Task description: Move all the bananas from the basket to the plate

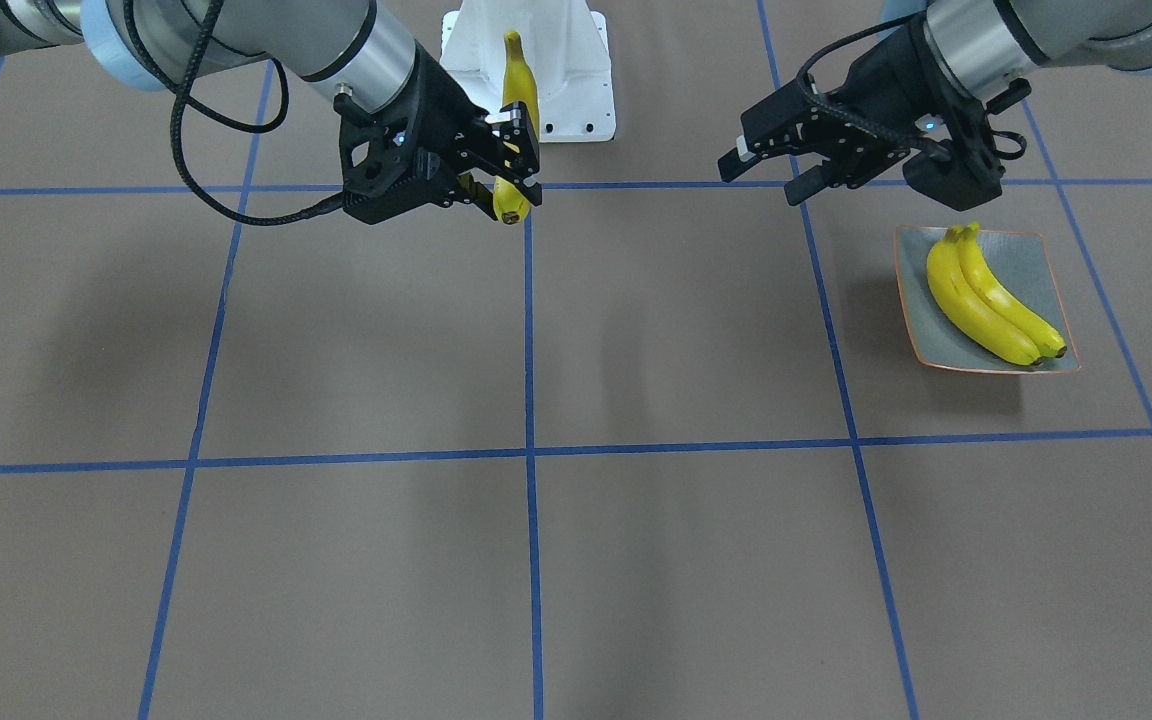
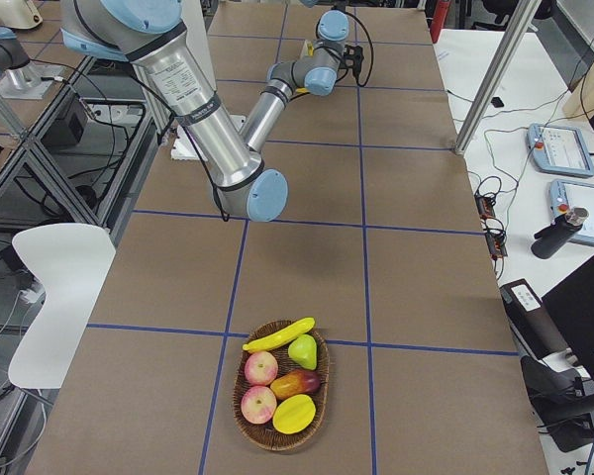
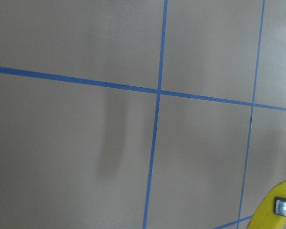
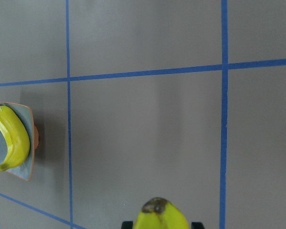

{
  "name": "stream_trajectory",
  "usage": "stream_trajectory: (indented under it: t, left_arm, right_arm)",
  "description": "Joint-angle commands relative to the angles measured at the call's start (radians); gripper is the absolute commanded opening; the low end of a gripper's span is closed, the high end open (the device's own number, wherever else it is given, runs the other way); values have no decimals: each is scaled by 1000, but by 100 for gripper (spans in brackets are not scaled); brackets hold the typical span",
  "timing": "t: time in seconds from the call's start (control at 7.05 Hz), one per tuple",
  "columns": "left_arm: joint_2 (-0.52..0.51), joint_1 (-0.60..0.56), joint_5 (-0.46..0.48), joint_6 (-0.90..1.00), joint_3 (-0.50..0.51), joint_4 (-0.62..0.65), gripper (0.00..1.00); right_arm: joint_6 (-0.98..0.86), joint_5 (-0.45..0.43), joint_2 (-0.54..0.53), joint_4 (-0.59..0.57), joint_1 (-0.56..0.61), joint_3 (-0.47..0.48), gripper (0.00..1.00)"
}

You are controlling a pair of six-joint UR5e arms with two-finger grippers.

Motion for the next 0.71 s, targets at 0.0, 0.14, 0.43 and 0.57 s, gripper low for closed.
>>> stream_trajectory:
  t: [0.0,0.14,0.43,0.57]
  left_arm:
    - [-19,117,100,-161,-3,-110,100]
    - [-28,144,102,-169,-3,-121,100]
    - [-56,200,106,-170,-3,-122,100]
    - [-68,249,155,-170,-3,-122,100]
  right_arm:
    - [27,-20,6,4,-15,6,0]
    - [27,-20,6,7,-15,6,0]
    - [29,-20,6,7,-15,6,0]
    - [27,-20,6,9,-15,6,0]
